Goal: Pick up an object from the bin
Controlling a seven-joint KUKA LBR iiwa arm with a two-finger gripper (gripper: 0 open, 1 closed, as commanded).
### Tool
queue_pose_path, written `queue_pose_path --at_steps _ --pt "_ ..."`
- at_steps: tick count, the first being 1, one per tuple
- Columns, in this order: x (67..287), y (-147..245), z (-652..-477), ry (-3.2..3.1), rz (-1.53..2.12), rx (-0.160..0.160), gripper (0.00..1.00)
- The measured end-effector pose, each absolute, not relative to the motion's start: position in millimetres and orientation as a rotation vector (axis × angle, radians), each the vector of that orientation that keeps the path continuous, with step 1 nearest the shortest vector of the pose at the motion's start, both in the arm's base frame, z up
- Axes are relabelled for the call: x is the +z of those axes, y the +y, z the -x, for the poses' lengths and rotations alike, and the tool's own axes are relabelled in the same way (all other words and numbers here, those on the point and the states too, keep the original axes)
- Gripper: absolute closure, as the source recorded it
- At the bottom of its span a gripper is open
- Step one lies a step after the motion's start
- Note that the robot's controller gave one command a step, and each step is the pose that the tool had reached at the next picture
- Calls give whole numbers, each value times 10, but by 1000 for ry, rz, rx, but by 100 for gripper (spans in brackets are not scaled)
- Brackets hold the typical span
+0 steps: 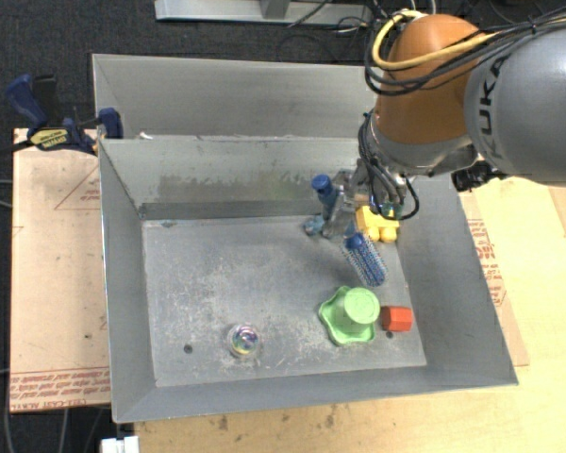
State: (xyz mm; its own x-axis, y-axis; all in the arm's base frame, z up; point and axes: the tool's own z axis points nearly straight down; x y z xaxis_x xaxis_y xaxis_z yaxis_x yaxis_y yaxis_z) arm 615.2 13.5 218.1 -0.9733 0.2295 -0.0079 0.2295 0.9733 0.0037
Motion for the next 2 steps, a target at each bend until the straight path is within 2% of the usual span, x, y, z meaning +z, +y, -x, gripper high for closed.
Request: queue_pose_path --at_steps 1,2 --pt "1506 223 -6083 3133 -297 0 100" --pt "2397 236 -6005 3121 -257 2 100"
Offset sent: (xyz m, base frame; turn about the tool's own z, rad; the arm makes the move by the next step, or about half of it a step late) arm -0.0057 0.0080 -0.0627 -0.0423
